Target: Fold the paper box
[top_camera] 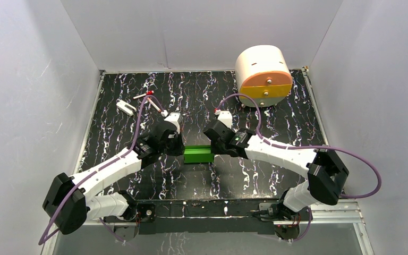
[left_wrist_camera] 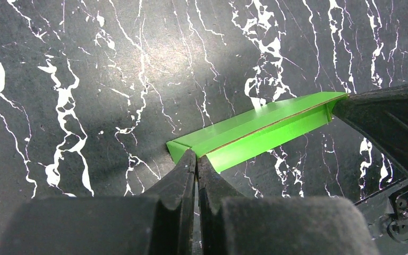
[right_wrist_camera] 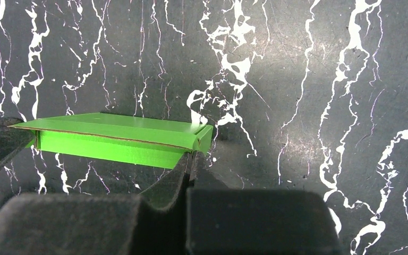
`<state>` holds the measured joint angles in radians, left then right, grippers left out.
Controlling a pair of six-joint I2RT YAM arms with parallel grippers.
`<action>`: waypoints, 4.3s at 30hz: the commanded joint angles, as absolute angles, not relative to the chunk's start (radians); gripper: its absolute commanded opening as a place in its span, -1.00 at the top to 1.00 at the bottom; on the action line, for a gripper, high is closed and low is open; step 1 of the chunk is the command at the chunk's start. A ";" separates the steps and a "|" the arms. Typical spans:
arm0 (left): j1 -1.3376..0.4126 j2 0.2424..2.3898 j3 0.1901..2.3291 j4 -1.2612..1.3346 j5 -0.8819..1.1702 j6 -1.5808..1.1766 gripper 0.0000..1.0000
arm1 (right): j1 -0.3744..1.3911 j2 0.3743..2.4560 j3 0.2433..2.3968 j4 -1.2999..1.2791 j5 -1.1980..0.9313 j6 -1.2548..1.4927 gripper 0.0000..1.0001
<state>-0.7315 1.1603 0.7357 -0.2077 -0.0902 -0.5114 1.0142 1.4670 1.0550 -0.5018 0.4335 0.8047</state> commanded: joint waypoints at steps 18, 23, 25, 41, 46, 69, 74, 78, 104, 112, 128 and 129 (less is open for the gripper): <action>-0.828 1.125 0.701 -0.157 -0.239 -0.524 1.00 | 1.025 1.473 1.133 -0.539 0.458 0.857 1.00; -0.832 1.124 0.697 -0.149 -0.239 -0.532 1.00 | 1.028 1.483 1.114 -0.535 0.472 0.829 1.00; -0.833 1.127 0.696 -0.147 -0.239 -0.533 1.00 | 1.038 1.489 1.115 -0.537 0.492 0.816 1.00; -0.838 1.124 0.686 -0.138 -0.250 -0.540 1.00 | 1.085 1.522 1.100 -0.543 0.560 0.786 1.00; -0.842 1.117 0.680 -0.134 -0.258 -0.547 1.00 | 1.103 1.517 1.074 -0.517 0.576 0.803 1.00; -0.848 1.164 0.792 -0.183 -0.307 -0.759 1.00 | 1.190 1.560 1.069 -0.536 0.691 0.871 1.00; -0.849 1.174 0.812 -0.190 -0.295 -0.807 1.00 | 1.197 1.563 1.072 -0.544 0.703 0.876 1.00; -0.849 1.189 0.815 -0.197 -0.296 -0.839 1.00 | 1.205 1.572 1.079 -0.555 0.713 0.879 1.00; -0.849 1.199 0.799 -0.167 -0.304 -0.856 1.00 | 1.220 1.596 1.083 -0.539 0.723 0.876 1.00; -0.848 1.172 0.767 -0.104 -0.249 -0.931 1.00 | 1.220 1.597 1.076 -0.537 0.720 0.876 1.00; -0.849 1.181 0.769 -0.163 -0.378 -0.792 1.00 | 1.222 1.591 1.069 -0.529 0.721 0.869 1.00; -0.850 1.183 0.772 -0.171 -0.395 -0.765 1.00 | 1.221 1.592 1.071 -0.528 0.721 0.867 1.00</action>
